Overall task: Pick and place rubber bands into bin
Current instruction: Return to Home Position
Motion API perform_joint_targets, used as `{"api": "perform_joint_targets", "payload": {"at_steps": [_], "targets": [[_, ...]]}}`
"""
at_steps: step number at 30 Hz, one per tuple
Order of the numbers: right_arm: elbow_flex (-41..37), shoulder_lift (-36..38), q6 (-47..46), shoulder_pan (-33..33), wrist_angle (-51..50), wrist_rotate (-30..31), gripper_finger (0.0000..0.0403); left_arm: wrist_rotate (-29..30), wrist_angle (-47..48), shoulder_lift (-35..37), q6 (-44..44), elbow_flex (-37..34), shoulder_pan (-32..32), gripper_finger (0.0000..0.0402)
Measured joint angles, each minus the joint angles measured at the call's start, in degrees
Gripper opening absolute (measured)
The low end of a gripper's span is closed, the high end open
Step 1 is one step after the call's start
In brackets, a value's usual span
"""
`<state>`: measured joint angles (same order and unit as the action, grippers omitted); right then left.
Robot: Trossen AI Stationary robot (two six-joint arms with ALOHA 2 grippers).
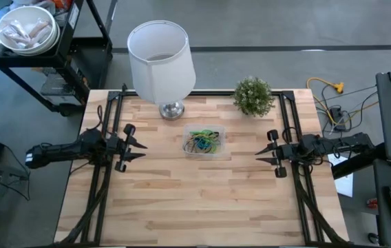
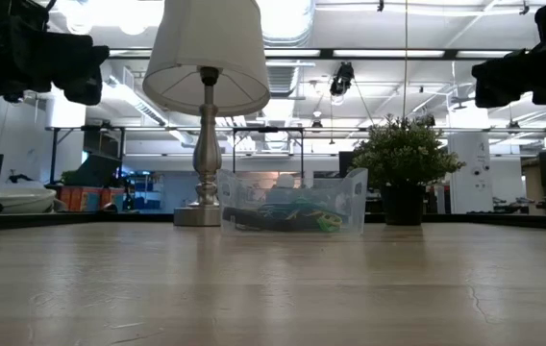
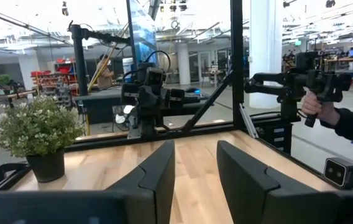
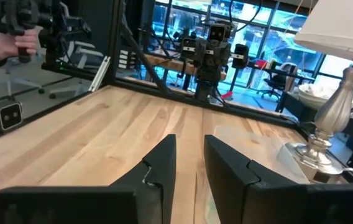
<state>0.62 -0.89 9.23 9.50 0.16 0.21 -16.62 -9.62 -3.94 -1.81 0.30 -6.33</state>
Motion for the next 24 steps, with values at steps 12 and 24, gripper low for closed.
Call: {"api": "perform_joint_targets", "payload": {"at_steps": [12,24], "targets": [[0.0,0.0,-1.8,0.0,0.0,0.0,0.007,0.0,-0.2,-2.1,0.0,0.0,0.0,0.0105],[0.0,0.0,-1.8,0.0,0.0,0.0,0.0076,0.1,-0.1,-3.6,0.0,0.0,0.0,0.0105]]}}
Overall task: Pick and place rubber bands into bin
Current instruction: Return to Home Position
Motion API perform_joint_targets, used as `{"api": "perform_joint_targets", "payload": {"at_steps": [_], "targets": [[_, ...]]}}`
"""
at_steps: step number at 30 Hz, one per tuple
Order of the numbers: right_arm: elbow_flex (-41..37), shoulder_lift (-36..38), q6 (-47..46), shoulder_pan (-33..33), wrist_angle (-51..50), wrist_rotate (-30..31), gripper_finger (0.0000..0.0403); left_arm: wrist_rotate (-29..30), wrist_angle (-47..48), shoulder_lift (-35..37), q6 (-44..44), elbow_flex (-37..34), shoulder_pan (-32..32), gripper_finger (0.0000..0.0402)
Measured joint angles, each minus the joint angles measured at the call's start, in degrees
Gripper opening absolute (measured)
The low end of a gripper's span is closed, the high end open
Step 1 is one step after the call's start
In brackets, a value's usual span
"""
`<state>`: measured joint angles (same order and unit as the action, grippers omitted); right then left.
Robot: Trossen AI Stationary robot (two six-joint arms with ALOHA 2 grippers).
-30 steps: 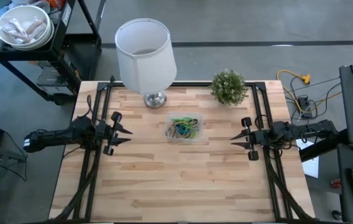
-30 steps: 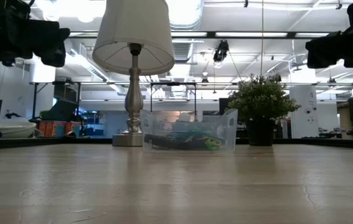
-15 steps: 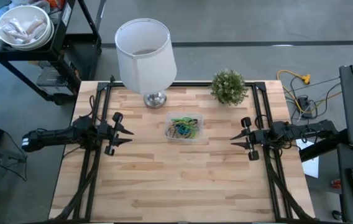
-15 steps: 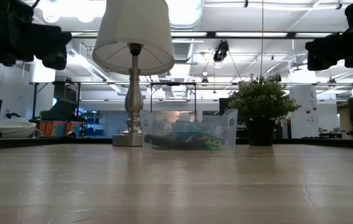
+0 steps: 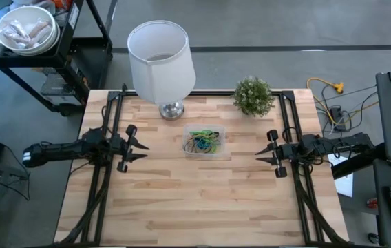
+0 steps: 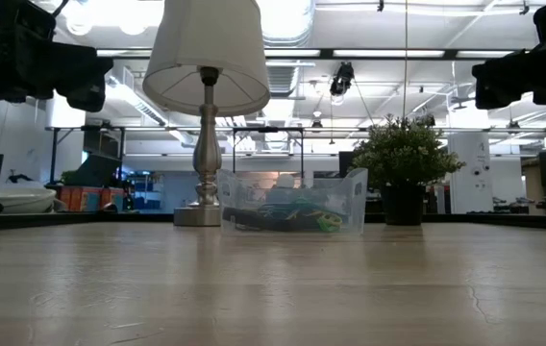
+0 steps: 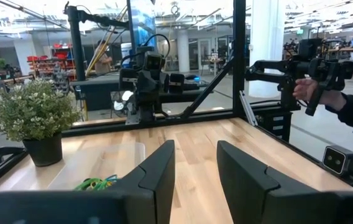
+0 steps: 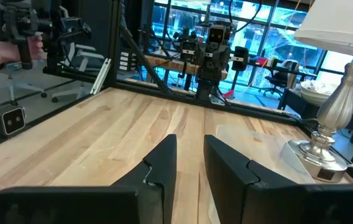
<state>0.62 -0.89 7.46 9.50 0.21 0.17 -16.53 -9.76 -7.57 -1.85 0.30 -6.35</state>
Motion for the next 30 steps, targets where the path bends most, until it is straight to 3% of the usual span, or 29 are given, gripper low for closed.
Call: {"api": "perform_joint_targets", "payload": {"at_steps": [30], "targets": [[0.0,0.0,0.0,0.0,0.0,0.0,0.0078,0.0,0.0,-0.3,0.0,0.0,0.0,0.0105]]}}
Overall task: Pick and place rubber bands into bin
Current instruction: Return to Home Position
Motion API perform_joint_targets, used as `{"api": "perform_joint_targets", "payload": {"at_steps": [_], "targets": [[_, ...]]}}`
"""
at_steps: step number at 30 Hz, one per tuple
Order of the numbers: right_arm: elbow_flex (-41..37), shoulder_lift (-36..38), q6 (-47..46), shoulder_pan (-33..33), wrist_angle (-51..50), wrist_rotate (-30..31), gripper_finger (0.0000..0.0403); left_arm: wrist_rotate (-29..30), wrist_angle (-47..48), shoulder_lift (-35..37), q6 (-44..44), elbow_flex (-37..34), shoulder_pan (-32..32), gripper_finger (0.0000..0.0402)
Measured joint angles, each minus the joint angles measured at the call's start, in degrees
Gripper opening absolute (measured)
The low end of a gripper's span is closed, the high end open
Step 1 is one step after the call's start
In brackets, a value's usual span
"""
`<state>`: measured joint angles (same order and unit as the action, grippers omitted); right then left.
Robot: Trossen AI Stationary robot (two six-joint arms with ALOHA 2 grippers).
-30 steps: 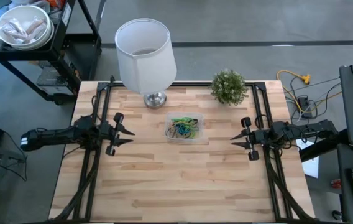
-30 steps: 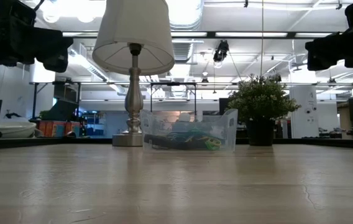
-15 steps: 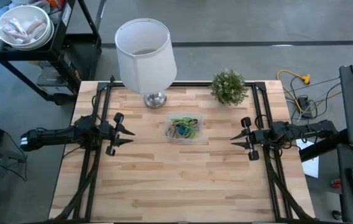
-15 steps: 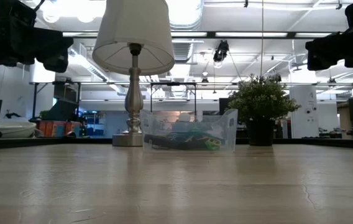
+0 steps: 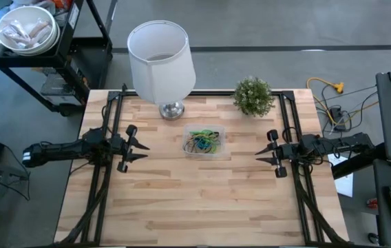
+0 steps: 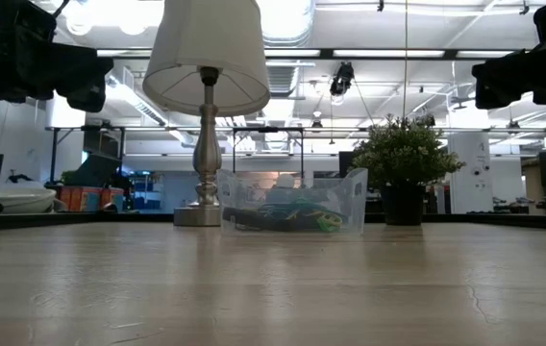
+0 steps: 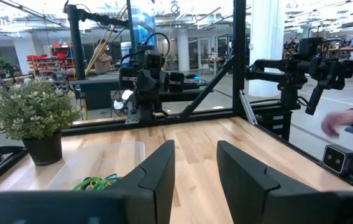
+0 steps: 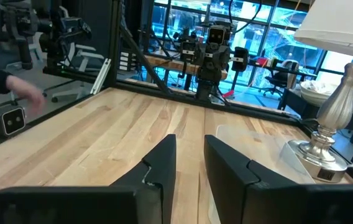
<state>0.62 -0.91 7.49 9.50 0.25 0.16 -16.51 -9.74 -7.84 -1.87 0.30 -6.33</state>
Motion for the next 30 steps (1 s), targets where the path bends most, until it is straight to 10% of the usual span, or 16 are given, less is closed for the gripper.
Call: {"api": "perform_joint_targets", "payload": {"at_steps": [30], "targets": [[0.0,0.0,0.0,0.0,0.0,0.0,0.0068,0.0,0.0,0.0,0.0,0.0,0.0,0.0105]]}}
